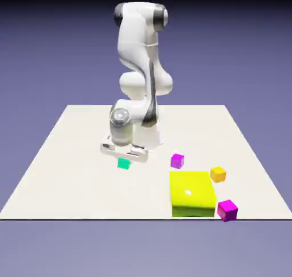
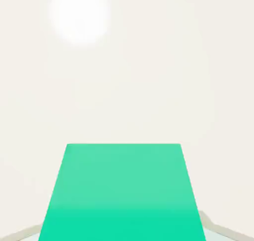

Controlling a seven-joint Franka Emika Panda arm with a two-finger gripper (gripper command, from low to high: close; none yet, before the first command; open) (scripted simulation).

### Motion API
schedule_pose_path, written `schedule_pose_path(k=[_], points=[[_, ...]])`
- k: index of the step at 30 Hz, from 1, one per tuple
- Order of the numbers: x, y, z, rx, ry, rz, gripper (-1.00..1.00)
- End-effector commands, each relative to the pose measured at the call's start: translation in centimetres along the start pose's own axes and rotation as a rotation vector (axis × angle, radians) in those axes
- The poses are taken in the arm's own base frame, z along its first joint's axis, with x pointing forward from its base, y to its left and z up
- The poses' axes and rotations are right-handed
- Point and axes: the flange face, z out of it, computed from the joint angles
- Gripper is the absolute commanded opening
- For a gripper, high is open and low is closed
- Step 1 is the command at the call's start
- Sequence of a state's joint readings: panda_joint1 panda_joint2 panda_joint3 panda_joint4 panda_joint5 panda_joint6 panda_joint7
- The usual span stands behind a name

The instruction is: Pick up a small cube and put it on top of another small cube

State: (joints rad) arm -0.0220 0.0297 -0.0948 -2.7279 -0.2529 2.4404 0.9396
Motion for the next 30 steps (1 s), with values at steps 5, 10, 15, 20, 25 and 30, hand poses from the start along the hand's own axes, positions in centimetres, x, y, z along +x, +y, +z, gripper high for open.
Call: schedule_pose_path(k=[5,10,15,20,25,30], points=[[-5.7,-5.6,-2.8,0.03,0.25,-0.311,-1.0],[-14.0,-10.0,-5.0,0.094,0.475,-0.656,-1.0],[-18.1,-14.5,-7.6,0.277,0.419,-0.476,-1.0],[-17.0,-16.6,-8.9,0.356,0.281,-0.194,-1.0],[-15.9,-18.6,-9.9,0.416,0.133,0.086,-1.0],[-14.9,-20.4,-10.7,0.458,-0.026,0.363,-1.0]])
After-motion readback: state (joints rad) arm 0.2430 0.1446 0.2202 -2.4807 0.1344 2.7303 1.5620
